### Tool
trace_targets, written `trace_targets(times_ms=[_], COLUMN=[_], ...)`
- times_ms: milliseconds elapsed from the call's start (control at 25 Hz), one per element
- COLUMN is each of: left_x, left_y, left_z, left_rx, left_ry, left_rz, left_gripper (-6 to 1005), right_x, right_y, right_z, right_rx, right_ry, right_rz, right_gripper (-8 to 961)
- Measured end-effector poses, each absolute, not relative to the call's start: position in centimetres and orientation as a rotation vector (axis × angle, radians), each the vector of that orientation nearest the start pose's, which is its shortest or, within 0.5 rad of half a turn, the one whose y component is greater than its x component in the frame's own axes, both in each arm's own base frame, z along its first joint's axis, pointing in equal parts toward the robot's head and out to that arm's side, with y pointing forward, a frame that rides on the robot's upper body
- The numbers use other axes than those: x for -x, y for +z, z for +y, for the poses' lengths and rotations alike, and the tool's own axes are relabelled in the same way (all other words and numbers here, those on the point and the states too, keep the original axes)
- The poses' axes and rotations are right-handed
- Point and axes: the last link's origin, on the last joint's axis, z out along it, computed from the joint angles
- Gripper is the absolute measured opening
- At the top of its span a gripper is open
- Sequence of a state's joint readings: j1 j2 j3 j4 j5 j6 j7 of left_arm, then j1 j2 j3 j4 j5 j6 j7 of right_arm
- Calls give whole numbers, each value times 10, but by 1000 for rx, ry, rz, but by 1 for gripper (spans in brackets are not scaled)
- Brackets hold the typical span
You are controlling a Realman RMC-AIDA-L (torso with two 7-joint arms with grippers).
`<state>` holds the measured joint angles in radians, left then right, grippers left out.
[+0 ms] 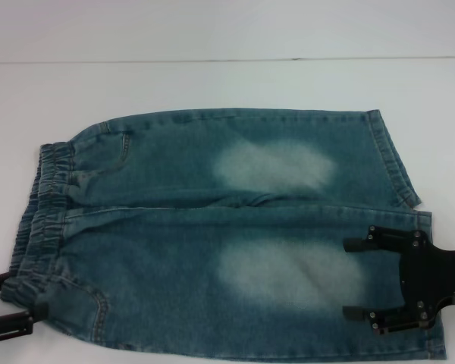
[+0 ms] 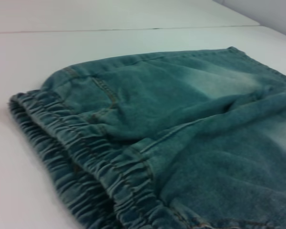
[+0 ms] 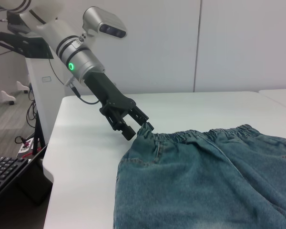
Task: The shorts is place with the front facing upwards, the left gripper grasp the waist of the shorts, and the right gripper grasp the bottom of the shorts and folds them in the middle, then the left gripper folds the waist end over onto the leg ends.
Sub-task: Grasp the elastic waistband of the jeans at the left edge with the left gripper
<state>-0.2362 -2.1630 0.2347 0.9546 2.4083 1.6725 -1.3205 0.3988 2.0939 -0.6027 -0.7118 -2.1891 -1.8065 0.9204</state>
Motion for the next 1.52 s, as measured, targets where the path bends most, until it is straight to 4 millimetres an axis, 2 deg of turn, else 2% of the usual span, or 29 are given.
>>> trace_targets(times_ms=[480,840,1160,1520], left_x=[385,377,364,362], left_y=[56,47,45,37], left_z=[208,210,218,232], left_rx=[2375,2478,2536,2525], left_ry=[-318,-298,-365,-368], left_rz=[-995,-987,-919,-878], left_gripper=[903,903,900,736], right_x=[-296,-296,-296,-296], right_y=[2,2,2,3], right_z=[260,260,260,261], right_rx=[2900,2899,2896,2893], right_ry=[619,619,619,617], right_rz=[100,99,99,100], right_gripper=[938,938,938,933])
